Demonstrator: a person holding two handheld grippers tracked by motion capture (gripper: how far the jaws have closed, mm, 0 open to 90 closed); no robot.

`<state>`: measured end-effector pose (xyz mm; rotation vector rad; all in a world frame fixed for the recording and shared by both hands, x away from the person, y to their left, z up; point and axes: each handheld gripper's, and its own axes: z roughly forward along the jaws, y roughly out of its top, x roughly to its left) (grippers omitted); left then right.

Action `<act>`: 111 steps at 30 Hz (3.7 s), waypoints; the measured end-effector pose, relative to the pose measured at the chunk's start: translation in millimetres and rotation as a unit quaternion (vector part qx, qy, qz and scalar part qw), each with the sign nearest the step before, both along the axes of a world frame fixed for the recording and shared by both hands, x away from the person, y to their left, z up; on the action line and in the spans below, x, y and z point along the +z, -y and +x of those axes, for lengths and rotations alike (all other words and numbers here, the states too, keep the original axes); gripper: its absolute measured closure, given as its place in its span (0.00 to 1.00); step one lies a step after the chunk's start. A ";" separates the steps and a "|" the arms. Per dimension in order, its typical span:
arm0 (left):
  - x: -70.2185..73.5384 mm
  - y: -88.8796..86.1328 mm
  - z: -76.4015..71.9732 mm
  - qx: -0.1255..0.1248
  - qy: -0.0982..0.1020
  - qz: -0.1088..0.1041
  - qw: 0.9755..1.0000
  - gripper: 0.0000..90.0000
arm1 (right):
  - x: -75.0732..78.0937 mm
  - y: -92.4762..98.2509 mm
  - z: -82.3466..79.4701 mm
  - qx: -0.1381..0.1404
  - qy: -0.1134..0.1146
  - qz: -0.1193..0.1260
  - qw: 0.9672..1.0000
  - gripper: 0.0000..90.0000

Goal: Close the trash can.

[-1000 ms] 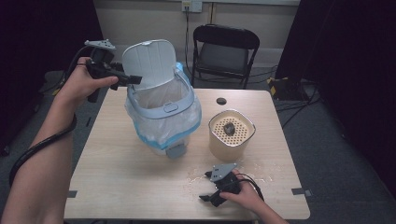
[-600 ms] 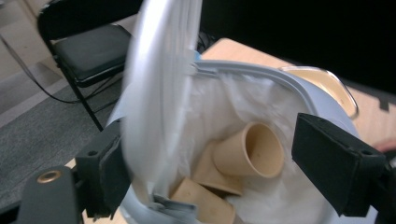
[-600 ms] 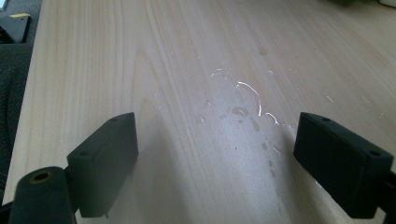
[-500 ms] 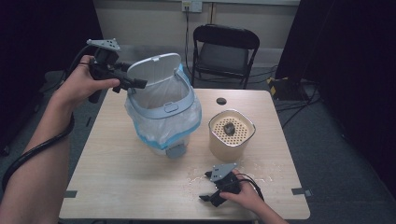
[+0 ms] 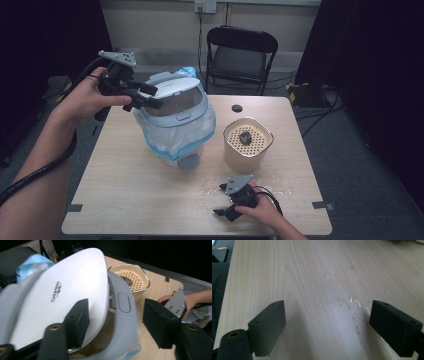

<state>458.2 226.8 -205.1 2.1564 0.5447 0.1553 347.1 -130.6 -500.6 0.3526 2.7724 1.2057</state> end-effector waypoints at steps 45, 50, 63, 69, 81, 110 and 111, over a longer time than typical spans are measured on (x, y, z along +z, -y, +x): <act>-47.0 32.3 29.3 0.121 0.043 0.008 0.992 0.79 | -0.3 -0.2 0.0 0.002 0.001 0.001 1.000 0.14; -42.7 32.8 24.2 0.127 0.018 0.022 0.991 0.41 | -0.2 -0.2 0.1 0.002 0.001 0.000 1.000 0.14; -31.6 -7.1 -12.3 0.129 -0.019 -0.016 0.991 0.18 | -0.2 -0.3 0.1 0.002 0.001 0.000 1.000 0.14; -40.7 -26.3 -28.6 0.134 -0.028 -0.036 0.990 0.18 | -0.3 -0.3 0.1 0.002 0.001 0.001 1.000 0.14; -85.6 -48.7 -56.0 0.141 -0.041 -0.053 0.988 0.18 | -0.3 -0.3 0.0 0.002 0.002 0.001 1.000 0.14; -222.9 -31.2 -75.2 0.117 -0.101 -0.044 0.987 0.19 | -0.2 -0.1 -0.1 0.003 0.001 0.000 1.000 0.14; -225.9 -29.9 -75.9 0.118 -0.102 -0.041 0.987 0.19 | -0.2 -0.1 -0.1 0.003 0.001 0.000 1.000 0.14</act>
